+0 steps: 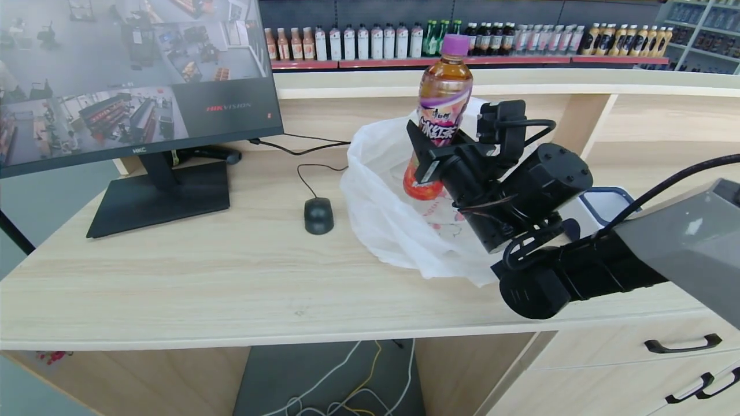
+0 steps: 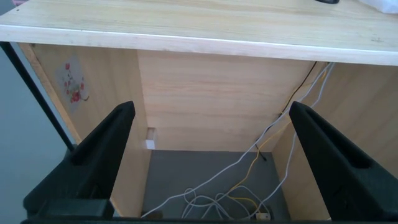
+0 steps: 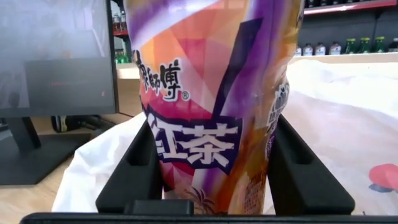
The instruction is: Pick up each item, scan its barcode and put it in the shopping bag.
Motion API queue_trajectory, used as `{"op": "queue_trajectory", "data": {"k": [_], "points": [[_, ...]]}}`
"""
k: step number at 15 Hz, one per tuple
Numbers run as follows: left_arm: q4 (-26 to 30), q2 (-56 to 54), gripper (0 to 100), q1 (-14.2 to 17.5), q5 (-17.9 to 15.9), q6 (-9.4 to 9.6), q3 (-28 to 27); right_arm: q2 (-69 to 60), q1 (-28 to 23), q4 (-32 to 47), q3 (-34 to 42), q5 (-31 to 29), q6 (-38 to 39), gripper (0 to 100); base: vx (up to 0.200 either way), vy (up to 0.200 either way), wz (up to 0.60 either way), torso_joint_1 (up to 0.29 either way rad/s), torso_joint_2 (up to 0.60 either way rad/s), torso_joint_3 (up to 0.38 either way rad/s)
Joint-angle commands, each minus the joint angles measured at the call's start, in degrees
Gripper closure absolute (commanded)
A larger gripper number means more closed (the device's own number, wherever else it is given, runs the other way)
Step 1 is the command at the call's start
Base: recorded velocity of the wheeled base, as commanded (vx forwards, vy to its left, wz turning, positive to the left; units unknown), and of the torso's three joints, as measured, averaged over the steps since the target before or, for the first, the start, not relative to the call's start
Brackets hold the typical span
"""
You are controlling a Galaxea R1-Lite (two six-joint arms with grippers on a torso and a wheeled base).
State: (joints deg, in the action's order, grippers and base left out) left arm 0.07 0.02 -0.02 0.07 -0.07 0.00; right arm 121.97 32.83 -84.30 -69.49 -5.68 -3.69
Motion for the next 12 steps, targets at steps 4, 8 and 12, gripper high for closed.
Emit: {"op": "queue_trajectory", "data": {"k": [4, 8, 12], "points": [[0.01, -0.02, 0, -0.06, 0.01, 0.07, 0.00, 4.07, 1.54, 0.01, -0.21, -0.03, 0.35, 100, 0.000, 0.000, 0.00, 0.000, 0.00, 0.000], [-0.07, -0.02, 0, -0.06, 0.01, 0.07, 0.00, 5.47, 1.71, 0.10, 0.14, 0.06, 0.09, 100, 0.000, 0.000, 0.00, 0.000, 0.00, 0.000], [0.01, -0.02, 0, -0.06, 0.01, 0.07, 0.00, 6.09, 1.71, 0.01, 2.34, -0.03, 0.00, 100, 0.000, 0.000, 0.00, 0.000, 0.00, 0.000]]}}
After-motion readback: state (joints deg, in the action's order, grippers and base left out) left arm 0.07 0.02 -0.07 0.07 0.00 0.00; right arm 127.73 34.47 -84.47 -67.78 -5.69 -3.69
